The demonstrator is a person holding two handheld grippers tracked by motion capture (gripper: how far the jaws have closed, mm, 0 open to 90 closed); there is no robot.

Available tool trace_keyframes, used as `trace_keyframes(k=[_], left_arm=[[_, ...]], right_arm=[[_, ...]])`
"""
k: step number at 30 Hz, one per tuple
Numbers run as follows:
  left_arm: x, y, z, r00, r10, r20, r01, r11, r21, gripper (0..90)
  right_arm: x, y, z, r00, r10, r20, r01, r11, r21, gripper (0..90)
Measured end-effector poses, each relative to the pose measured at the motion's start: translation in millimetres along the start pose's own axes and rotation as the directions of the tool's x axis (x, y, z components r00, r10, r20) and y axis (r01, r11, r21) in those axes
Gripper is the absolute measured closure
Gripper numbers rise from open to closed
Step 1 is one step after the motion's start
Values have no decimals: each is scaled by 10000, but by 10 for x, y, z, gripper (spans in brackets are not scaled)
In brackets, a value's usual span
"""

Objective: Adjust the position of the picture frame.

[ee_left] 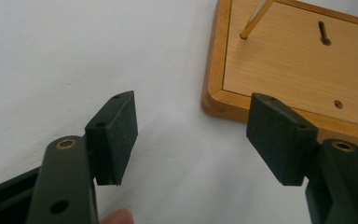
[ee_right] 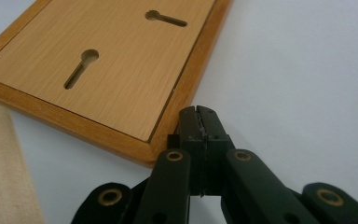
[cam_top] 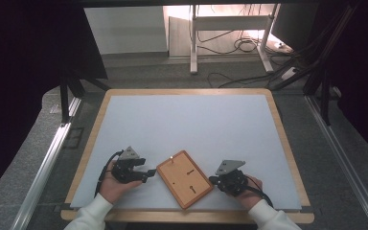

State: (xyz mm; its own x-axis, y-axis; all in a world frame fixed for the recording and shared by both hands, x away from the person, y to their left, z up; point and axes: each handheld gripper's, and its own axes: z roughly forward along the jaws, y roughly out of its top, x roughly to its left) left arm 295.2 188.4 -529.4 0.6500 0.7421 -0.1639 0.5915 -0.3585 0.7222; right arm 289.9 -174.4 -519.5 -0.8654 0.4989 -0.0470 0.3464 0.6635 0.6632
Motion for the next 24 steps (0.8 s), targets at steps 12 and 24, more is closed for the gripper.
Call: trace_keyframes(k=[12,24], left_arm=[[-81,-45,-49,9952,666,721,-709,9957,591,888],[-167,67,194,9923,1042,664,-1117,9862,1221,900]], right_arm=[[-163,-18,-145,9990,401,172,-386,9959,-823,900],[-304,-64,-249,9947,895,514,-828,9893,-1205,879]])
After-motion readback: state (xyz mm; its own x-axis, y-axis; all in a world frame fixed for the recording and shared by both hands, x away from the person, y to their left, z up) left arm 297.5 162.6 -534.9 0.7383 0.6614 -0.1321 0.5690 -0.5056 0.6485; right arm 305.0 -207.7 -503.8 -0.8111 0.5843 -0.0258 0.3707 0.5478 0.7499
